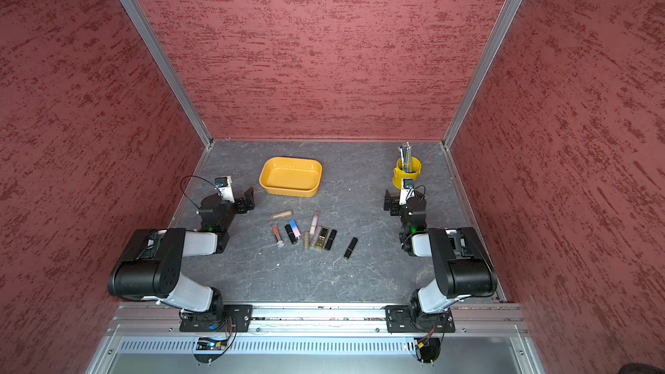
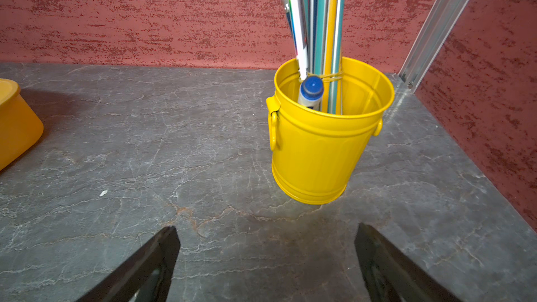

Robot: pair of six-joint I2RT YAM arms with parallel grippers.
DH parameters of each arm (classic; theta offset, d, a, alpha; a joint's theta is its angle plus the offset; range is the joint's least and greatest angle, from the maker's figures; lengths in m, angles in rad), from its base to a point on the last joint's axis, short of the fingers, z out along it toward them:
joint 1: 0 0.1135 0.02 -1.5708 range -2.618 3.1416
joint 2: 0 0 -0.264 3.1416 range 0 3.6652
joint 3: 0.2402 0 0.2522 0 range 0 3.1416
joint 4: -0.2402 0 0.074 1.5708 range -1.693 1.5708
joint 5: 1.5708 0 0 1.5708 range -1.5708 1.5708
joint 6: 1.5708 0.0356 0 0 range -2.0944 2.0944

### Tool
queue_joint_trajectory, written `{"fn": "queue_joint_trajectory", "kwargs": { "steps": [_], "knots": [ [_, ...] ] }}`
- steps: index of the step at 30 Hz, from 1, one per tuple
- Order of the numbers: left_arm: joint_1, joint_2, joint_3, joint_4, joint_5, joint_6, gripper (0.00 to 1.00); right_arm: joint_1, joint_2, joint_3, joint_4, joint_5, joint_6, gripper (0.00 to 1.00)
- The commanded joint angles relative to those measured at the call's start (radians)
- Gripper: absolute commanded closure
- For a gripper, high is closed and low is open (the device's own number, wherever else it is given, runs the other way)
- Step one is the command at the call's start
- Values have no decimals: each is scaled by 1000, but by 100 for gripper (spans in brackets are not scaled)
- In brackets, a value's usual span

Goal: Put the lipstick into the storage box
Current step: Move the storage box to the center of the board.

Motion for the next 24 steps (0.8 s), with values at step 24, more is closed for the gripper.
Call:
{"fn": "queue_joint_trajectory", "kwargs": {
  "steps": [24],
  "knots": [
    [5,-520,292,-971,24,-317,0,15,-330,488,-1084,-150,448,1]
  ]
}}
